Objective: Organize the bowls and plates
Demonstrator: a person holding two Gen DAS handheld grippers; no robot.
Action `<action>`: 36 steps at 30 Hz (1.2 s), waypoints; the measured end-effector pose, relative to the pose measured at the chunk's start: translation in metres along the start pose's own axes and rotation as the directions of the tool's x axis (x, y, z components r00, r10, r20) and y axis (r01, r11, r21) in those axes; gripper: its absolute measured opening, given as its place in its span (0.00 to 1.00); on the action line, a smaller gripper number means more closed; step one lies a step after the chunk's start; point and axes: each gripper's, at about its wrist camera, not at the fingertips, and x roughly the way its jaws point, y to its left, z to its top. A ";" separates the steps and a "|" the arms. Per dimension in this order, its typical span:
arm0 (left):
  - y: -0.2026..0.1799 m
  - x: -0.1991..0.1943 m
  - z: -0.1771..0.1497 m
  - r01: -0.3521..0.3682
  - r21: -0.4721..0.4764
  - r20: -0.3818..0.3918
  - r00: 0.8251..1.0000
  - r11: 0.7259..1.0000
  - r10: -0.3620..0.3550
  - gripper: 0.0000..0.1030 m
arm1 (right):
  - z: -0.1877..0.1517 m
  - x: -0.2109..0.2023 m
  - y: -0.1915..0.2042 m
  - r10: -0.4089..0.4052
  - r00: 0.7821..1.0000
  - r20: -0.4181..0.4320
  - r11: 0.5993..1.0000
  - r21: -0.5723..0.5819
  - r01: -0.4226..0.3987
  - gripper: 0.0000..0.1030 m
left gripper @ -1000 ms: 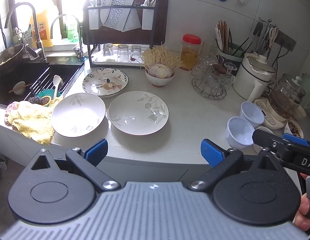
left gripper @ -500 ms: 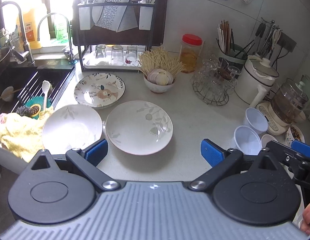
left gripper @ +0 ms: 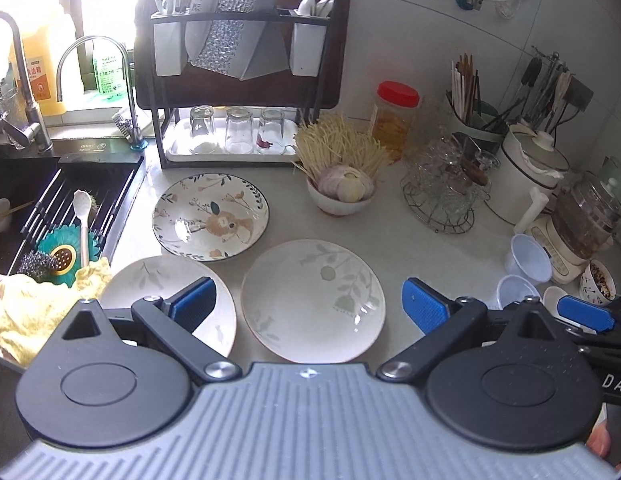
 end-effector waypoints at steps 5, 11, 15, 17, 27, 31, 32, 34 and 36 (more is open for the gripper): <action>0.029 0.018 0.012 0.042 -0.001 -0.010 0.999 0.999 -0.042 0.98 | 0.007 0.020 0.023 0.003 1.000 -0.009 1.000 0.001 -0.003 1.00; 0.068 0.041 0.025 0.082 0.000 -0.036 0.996 0.997 -0.082 0.98 | 0.009 0.054 0.049 -0.017 0.998 -0.057 0.999 0.050 0.020 1.00; 0.093 0.053 0.039 0.089 0.016 -0.046 0.995 0.996 -0.088 0.98 | 0.013 0.071 0.071 -0.025 0.998 -0.062 0.998 0.057 0.029 1.00; 0.104 0.058 0.045 0.091 0.022 -0.053 0.995 0.996 -0.090 0.98 | 0.016 0.077 0.081 -0.031 0.998 -0.062 0.998 0.053 0.034 1.00; 0.161 0.103 0.043 0.103 0.026 -0.144 0.985 0.994 -0.098 0.98 | 0.008 0.115 0.119 -0.057 0.990 -0.129 0.997 0.042 0.063 1.00; 0.181 0.120 0.034 0.098 0.057 -0.168 0.982 0.994 -0.087 0.98 | -0.005 0.137 0.119 0.010 0.980 -0.201 0.989 0.146 0.020 1.00; 0.186 0.126 0.032 0.089 0.062 -0.183 0.980 0.994 -0.077 0.98 | -0.008 0.142 0.120 0.019 0.976 -0.215 0.987 0.161 0.016 1.00; 0.197 0.135 0.028 0.086 0.047 -0.213 0.974 0.995 -0.074 0.98 | -0.016 0.150 0.124 0.020 0.969 -0.246 0.983 0.179 0.025 0.95; 0.207 0.145 0.023 0.077 0.026 -0.251 0.966 0.997 -0.068 0.98 | -0.023 0.156 0.127 0.030 0.960 -0.277 0.981 0.194 0.025 0.95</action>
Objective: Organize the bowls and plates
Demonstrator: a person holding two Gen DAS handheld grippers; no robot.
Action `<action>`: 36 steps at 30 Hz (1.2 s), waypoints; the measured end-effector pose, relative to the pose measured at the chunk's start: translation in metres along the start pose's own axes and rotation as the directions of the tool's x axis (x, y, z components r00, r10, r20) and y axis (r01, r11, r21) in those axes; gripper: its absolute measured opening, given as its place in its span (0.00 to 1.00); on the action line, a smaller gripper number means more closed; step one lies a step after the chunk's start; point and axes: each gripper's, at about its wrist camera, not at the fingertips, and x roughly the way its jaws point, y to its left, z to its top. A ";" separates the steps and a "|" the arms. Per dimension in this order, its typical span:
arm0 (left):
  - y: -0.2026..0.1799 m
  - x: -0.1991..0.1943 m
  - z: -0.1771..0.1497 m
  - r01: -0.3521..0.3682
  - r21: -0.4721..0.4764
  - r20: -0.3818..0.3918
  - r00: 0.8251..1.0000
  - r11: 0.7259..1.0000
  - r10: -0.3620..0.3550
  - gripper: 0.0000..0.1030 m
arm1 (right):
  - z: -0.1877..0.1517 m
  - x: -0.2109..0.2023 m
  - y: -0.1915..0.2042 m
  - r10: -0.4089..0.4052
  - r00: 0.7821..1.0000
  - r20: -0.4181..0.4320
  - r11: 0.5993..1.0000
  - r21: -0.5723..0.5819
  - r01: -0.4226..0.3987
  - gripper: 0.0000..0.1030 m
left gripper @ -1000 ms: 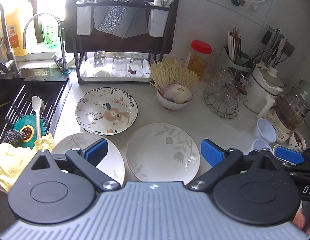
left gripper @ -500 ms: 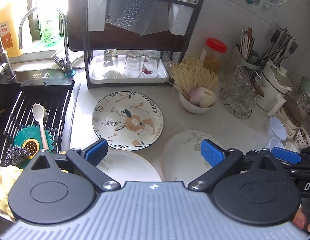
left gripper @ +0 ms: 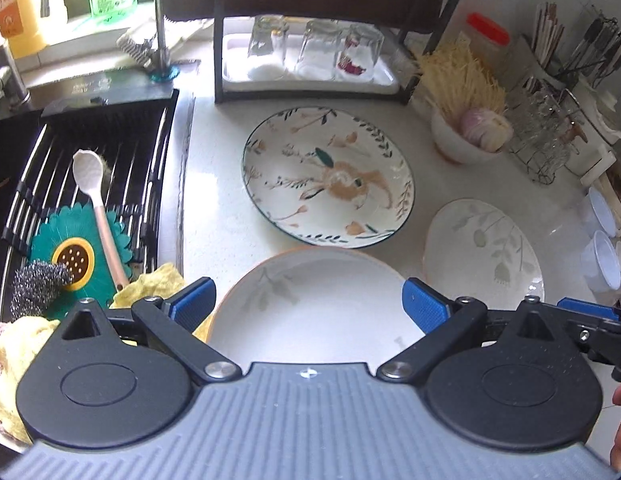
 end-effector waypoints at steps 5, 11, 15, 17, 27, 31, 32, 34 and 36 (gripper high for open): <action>0.021 0.017 -0.004 -0.012 -0.031 -0.067 0.998 0.999 0.009 0.98 | -0.009 0.014 0.001 0.009 0.998 -0.062 0.999 0.049 -0.006 0.92; 0.035 0.034 -0.007 -0.017 -0.047 -0.142 0.990 0.999 0.010 0.94 | -0.027 0.044 0.009 0.071 0.976 -0.208 0.992 0.117 -0.047 0.61; 0.037 0.042 -0.007 -0.023 -0.016 -0.173 0.985 1.000 0.020 0.88 | -0.032 0.054 0.010 0.066 0.971 -0.230 0.990 0.138 -0.034 0.50; 0.040 0.047 -0.007 -0.021 -0.022 -0.186 0.982 1.000 0.017 0.88 | -0.036 0.061 0.007 0.064 0.968 -0.243 0.986 0.165 -0.024 0.46; 0.050 0.061 -0.005 -0.016 -0.046 -0.213 0.977 0.999 0.006 0.42 | -0.045 0.073 -0.008 0.076 0.976 -0.206 0.970 0.242 -0.024 0.22; 0.052 0.061 -0.003 -0.018 -0.034 -0.208 0.978 0.999 0.011 0.32 | -0.047 0.078 -0.012 0.043 0.984 -0.175 0.966 0.260 0.004 0.22; 0.054 0.061 -0.003 -0.015 -0.042 -0.210 0.978 0.999 0.006 0.30 | -0.047 0.079 -0.014 0.052 0.984 -0.173 0.961 0.275 -0.003 0.22; 0.055 0.059 -0.002 -0.017 -0.037 -0.205 0.979 0.999 0.009 0.27 | -0.045 0.081 -0.015 0.050 0.981 -0.186 0.959 0.282 0.004 0.22; 0.055 0.058 -0.003 -0.022 -0.039 -0.199 0.980 0.999 0.013 0.27 | -0.043 0.082 -0.013 0.039 0.981 -0.192 0.966 0.259 0.013 0.22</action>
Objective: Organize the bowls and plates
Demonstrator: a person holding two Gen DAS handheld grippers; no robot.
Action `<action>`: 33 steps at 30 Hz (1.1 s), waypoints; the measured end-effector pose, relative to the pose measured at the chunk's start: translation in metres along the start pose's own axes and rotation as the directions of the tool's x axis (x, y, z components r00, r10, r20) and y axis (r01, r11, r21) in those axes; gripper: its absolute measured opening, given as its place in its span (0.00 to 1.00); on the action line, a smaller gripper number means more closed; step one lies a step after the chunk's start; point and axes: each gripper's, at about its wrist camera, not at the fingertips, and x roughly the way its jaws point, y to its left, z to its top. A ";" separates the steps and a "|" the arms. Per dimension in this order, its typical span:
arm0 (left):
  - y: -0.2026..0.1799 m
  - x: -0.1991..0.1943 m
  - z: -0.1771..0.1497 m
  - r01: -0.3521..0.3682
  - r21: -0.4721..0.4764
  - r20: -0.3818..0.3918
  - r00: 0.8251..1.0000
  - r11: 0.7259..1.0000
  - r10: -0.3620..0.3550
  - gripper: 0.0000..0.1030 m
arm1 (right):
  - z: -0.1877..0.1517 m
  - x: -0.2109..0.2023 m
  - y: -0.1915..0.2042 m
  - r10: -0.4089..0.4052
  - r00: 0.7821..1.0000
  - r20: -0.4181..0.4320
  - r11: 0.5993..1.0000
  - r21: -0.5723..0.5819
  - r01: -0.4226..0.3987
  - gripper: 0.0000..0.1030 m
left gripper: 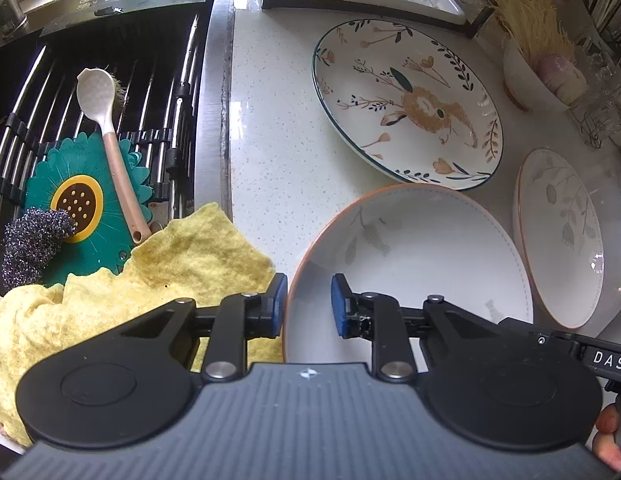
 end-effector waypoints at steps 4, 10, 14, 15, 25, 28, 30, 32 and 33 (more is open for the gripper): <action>-0.001 0.000 -0.001 -0.003 -0.003 0.011 1.000 1.000 0.003 0.27 | 0.005 0.004 0.001 0.026 0.999 -0.026 1.000 -0.003 -0.026 0.22; -0.003 0.001 0.001 -0.007 0.004 0.005 1.000 1.000 0.007 0.28 | 0.007 0.010 0.006 0.013 1.000 -0.020 0.999 -0.051 -0.015 0.12; -0.002 0.001 0.000 -0.006 0.010 0.016 1.000 1.000 0.006 0.27 | 0.007 0.010 0.004 0.027 0.999 -0.022 0.997 -0.071 -0.029 0.11; -0.002 0.001 0.000 -0.007 0.012 0.015 1.000 1.000 0.007 0.27 | 0.007 0.010 0.004 0.026 0.999 -0.022 0.996 -0.081 -0.028 0.11; -0.012 -0.030 0.000 0.008 0.041 0.089 0.996 0.999 -0.012 0.22 | 0.009 -0.009 0.010 0.049 0.999 0.024 0.990 -0.134 -0.045 0.12; -0.015 -0.041 0.001 0.022 0.039 0.110 0.994 0.999 -0.026 0.21 | 0.013 -0.018 0.011 0.058 0.998 0.038 0.989 -0.140 -0.052 0.12; -0.017 -0.048 0.001 0.025 0.032 0.127 0.991 0.999 -0.028 0.21 | 0.017 -0.024 0.014 0.063 0.997 0.045 0.986 -0.154 -0.055 0.12; -0.020 -0.055 0.001 0.024 0.030 0.143 0.989 0.999 -0.028 0.21 | 0.020 -0.030 0.016 0.066 0.996 0.051 0.984 -0.170 -0.057 0.12; -0.022 -0.058 0.000 0.022 0.025 0.152 0.988 0.999 -0.025 0.21 | 0.021 -0.033 0.019 0.067 0.996 0.058 0.981 -0.184 -0.055 0.12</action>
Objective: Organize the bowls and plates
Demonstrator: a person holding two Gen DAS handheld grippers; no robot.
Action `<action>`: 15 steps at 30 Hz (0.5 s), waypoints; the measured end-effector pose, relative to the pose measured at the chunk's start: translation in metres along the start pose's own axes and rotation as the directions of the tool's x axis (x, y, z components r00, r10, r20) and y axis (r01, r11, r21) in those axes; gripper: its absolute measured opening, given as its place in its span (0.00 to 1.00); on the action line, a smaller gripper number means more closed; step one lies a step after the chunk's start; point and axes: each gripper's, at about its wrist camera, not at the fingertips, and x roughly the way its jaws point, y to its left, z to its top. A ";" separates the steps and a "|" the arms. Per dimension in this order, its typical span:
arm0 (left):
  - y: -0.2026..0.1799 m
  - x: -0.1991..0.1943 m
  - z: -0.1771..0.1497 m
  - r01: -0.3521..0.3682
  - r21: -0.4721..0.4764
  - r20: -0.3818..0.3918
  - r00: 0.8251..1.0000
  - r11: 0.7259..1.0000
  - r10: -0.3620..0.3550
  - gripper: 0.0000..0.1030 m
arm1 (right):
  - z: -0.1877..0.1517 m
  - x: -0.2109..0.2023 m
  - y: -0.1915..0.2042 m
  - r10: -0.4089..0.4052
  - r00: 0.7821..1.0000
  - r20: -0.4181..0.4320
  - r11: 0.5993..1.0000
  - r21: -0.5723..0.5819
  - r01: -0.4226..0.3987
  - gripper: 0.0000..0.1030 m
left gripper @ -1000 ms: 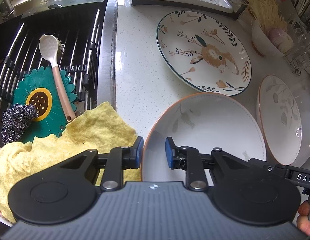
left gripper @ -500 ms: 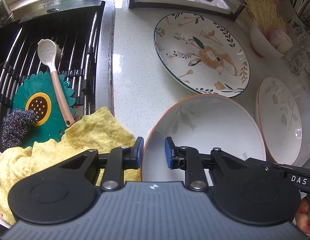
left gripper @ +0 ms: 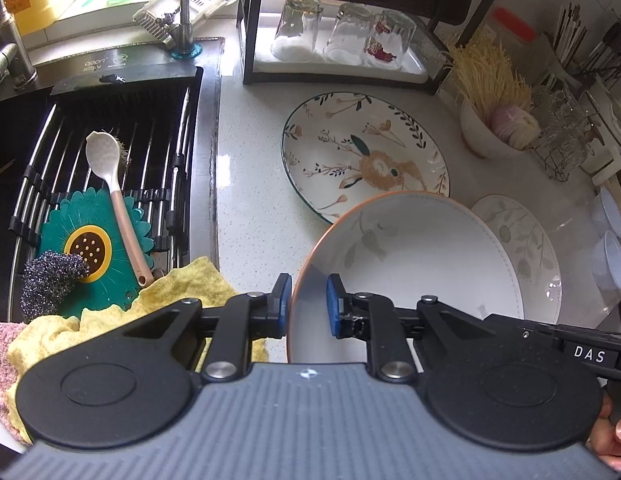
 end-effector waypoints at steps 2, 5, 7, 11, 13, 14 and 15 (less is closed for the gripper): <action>-0.004 -0.006 0.001 -0.008 -0.006 0.015 1.000 1.000 0.008 0.21 | 0.003 -0.007 0.003 0.000 1.000 0.025 0.999 -0.032 0.001 0.12; -0.012 -0.016 0.004 -0.024 -0.002 0.049 0.998 1.000 0.024 0.21 | 0.010 -0.015 -0.001 0.024 0.999 0.046 0.998 -0.051 -0.021 0.12; -0.017 -0.022 0.006 -0.029 -0.011 0.064 0.998 1.000 0.029 0.21 | 0.016 -0.019 -0.002 0.039 0.998 0.053 0.997 -0.068 -0.036 0.12; -0.029 -0.033 0.009 -0.040 -0.026 0.096 0.994 0.999 0.042 0.21 | 0.029 -0.029 -0.005 0.069 0.996 0.063 0.991 -0.115 -0.061 0.12; -0.034 -0.034 0.010 -0.040 -0.036 0.099 0.994 0.999 0.043 0.21 | 0.034 -0.032 -0.007 0.074 0.995 0.063 0.989 -0.132 -0.065 0.12; -0.038 -0.034 0.010 -0.039 -0.041 0.101 0.994 0.998 0.042 0.21 | 0.036 -0.034 -0.009 0.076 0.995 0.064 0.989 -0.135 -0.067 0.12; -0.042 -0.033 0.011 -0.036 -0.043 0.104 0.994 0.998 0.040 0.21 | 0.038 -0.036 -0.012 0.077 0.995 0.066 0.988 -0.139 -0.067 0.12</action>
